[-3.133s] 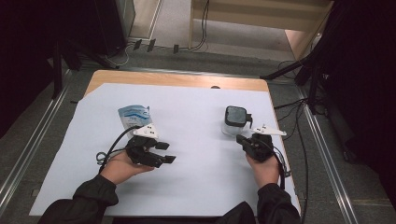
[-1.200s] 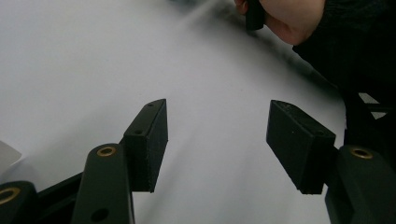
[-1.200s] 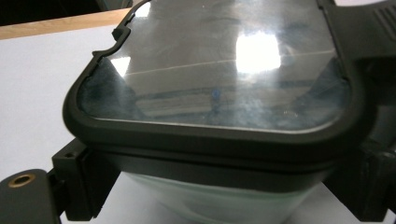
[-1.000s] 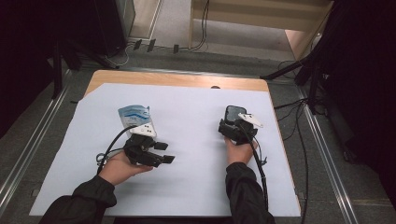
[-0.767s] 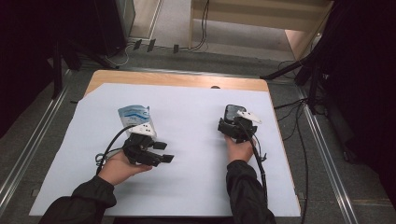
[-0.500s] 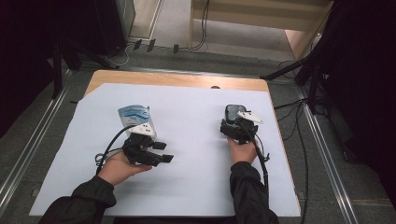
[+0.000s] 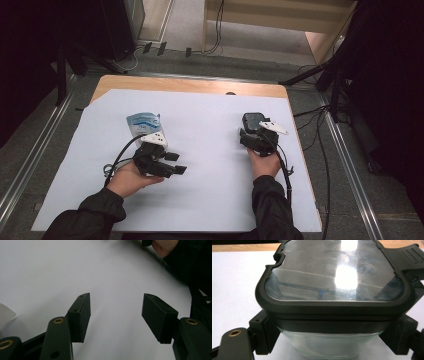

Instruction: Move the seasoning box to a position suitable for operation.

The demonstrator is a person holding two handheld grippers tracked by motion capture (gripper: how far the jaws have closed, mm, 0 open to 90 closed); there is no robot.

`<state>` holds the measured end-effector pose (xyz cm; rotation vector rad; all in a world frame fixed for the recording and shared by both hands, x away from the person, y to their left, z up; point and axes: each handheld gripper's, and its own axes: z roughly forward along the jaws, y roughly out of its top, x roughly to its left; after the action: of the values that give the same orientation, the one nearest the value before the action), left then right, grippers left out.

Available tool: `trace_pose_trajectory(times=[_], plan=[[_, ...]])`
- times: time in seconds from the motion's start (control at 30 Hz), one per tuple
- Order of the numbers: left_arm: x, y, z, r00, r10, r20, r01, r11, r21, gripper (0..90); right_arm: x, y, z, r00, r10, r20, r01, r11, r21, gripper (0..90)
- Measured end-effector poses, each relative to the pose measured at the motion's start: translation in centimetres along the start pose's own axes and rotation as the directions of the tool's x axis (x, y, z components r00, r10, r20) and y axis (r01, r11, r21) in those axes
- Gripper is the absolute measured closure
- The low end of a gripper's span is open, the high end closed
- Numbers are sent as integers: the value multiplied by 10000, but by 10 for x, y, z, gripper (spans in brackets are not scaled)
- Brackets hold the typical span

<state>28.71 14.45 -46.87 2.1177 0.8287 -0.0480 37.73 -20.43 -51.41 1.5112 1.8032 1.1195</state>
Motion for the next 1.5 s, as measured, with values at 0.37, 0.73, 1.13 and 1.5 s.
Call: trace_pose_trajectory(times=[0.37,0.73,1.13,1.5], plan=[[3,1,1,10000,-99,7,99,9999,25,418,10,4,-8,9983,-167,-563,174,9998,131,160],[3,0,0,9999,-122,-115,123,9999,35,414,29,12,-34,9870,-416,-1554,425,9991,25,161],[5,-5,-11,9993,-287,-258,285,9996,-51,406,59,-3,-50,9643,-886,-2497,975,9950,233,161],[5,-12,-17,9982,-391,-452,388,9992,-95,404,90,-13,-48,9355,-1424,-3234,1600,9867,284,160]])
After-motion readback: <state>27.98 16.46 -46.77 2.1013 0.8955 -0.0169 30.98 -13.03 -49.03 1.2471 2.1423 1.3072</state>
